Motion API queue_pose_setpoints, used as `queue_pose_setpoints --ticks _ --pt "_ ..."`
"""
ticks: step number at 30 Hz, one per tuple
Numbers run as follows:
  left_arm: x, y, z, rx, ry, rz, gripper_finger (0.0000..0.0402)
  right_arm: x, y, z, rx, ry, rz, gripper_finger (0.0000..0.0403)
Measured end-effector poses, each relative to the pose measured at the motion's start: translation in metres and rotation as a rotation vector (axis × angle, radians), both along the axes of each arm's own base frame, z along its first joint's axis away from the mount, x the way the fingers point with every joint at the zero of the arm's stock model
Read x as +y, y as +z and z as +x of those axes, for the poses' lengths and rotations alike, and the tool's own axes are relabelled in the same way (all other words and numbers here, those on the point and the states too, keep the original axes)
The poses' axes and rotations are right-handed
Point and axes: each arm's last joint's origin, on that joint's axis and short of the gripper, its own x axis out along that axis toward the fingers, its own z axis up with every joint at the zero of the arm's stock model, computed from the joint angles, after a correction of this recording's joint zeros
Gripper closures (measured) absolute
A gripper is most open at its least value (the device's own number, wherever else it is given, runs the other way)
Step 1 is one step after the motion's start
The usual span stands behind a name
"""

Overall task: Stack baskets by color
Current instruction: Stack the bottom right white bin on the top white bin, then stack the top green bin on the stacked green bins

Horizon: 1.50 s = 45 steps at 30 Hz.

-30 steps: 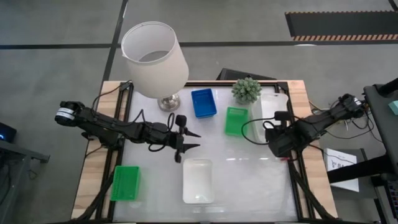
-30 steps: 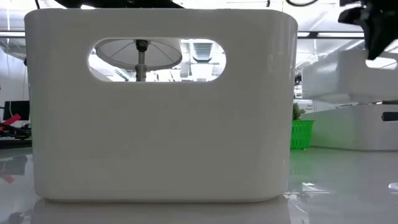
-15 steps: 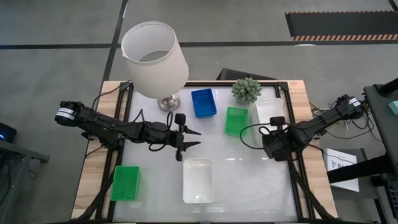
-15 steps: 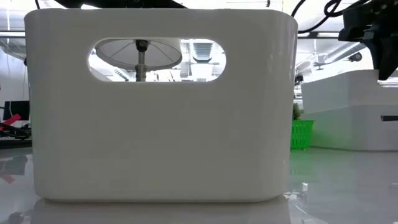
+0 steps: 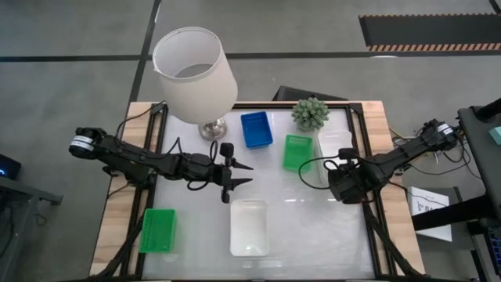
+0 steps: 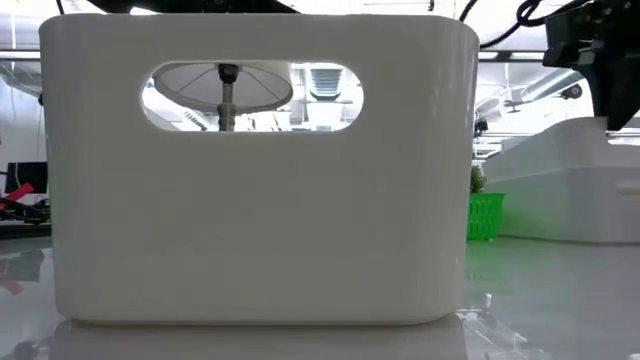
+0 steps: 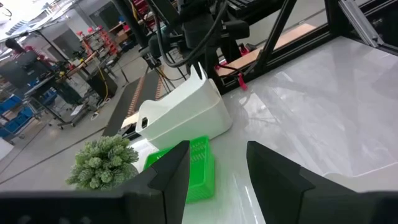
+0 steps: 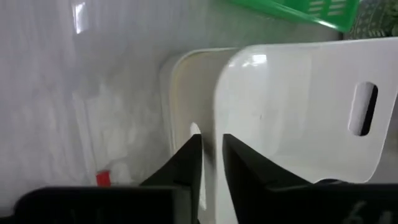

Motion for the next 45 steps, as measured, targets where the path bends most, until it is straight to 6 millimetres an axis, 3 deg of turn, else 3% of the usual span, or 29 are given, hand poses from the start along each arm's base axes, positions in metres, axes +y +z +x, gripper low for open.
queue_pose_setpoints --ticks 8,16,27,36,45 --pt "0.0 0.0 0.0 0.001 0.002 -0.008 0.0258 0.003 0.023 0.006 -0.09 -0.059 0.051 0.0298" --pt "0.0 -0.001 0.0 0.001 0.006 -0.035 0.0258 0.005 0.048 0.017 -0.285 -0.058 0.014 0.0323" --pt "0.0 -0.003 -0.001 0.011 0.018 -0.1 0.0258 0.014 0.025 0.043 -0.541 0.085 -0.025 0.0391" --pt "-0.001 -0.003 -0.001 0.01 0.03 -0.176 0.0258 0.02 0.017 0.06 -0.722 0.164 -0.061 0.0394" --pt "-0.001 -0.012 -0.003 0.092 0.062 -0.268 0.0258 0.021 0.004 0.064 -0.786 0.181 -0.117 0.0394"
